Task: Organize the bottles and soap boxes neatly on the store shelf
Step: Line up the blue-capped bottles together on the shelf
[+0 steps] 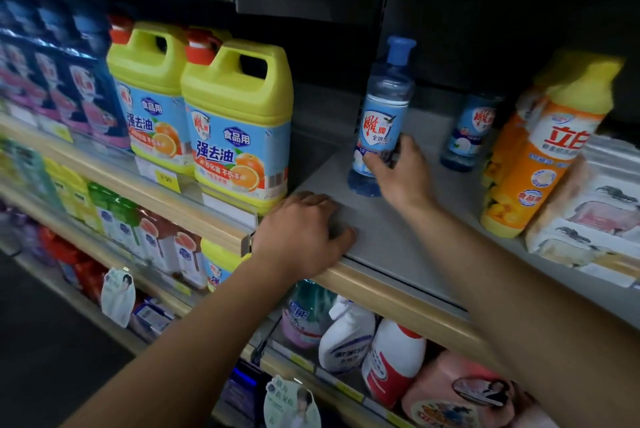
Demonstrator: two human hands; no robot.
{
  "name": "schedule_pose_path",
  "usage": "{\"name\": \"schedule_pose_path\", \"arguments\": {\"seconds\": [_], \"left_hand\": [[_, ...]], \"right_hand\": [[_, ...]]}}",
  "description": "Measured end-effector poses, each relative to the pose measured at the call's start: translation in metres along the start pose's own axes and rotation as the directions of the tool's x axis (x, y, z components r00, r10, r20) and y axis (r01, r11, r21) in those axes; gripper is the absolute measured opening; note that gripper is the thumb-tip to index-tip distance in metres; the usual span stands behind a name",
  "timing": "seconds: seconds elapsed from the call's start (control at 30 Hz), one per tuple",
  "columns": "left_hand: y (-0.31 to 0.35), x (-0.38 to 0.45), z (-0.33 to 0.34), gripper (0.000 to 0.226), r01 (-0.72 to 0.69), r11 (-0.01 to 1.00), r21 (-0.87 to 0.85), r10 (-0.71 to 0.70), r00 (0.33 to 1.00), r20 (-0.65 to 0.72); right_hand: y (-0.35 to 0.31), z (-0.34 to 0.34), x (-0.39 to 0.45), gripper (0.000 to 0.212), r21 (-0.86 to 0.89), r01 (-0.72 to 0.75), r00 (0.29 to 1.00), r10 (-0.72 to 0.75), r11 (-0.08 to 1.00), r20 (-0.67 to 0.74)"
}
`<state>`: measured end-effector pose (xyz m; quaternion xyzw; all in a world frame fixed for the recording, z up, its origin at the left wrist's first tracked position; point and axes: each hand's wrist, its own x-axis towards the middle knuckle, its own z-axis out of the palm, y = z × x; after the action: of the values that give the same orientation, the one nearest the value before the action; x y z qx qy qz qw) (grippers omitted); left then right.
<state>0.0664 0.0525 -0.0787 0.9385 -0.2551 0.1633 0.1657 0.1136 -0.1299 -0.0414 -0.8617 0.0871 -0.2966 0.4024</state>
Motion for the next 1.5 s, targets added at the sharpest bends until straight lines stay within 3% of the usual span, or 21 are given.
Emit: {"name": "schedule_pose_path", "arguments": {"seconds": [0.67, 0.83, 0.97, 1.1, 1.23, 1.37, 1.5], "left_hand": [[-0.001, -0.001, 0.005, 0.05, 0.024, 0.999, -0.027, -0.026, 0.998, -0.058], [-0.001, 0.0, 0.003, 0.05, 0.026, 0.999, -0.031, -0.028, 0.998, -0.057], [-0.001, 0.001, 0.001, 0.051, 0.02, 0.999, -0.044, -0.021, 0.999, -0.032], [0.001, 0.002, -0.004, 0.053, 0.016, 0.998, -0.063, -0.015, 1.0, 0.021], [0.011, 0.011, -0.011, 0.049, 0.069, 0.99, -0.12, -0.06, 0.995, 0.078], [0.04, 0.03, -0.017, 0.048, 0.078, 0.967, -0.242, -0.07, 0.997, 0.04], [0.072, 0.063, -0.024, 0.042, 0.038, 0.942, -0.334, -0.049, 0.998, -0.026]], "right_hand": [[-0.004, 0.026, 0.027, 0.05, -0.081, 0.003, 0.999, -0.005, 0.997, -0.032], [-0.001, 0.022, 0.025, 0.055, -0.155, -0.022, 0.999, 0.028, 0.988, 0.035], [0.004, -0.005, 0.0, 0.055, -0.239, 0.071, 0.996, -0.057, 0.968, 0.066], [0.005, -0.065, -0.032, 0.042, -0.275, 0.233, 0.968, -0.249, 0.933, -0.022], [0.003, -0.137, -0.042, 0.026, -0.284, 0.289, 0.907, -0.357, 0.914, -0.224], [0.004, -0.187, -0.027, 0.032, -0.293, 0.196, 0.874, -0.303, 0.936, -0.381], [0.01, -0.203, 0.002, 0.055, -0.335, 0.069, 0.898, -0.205, 0.94, -0.389]]}}
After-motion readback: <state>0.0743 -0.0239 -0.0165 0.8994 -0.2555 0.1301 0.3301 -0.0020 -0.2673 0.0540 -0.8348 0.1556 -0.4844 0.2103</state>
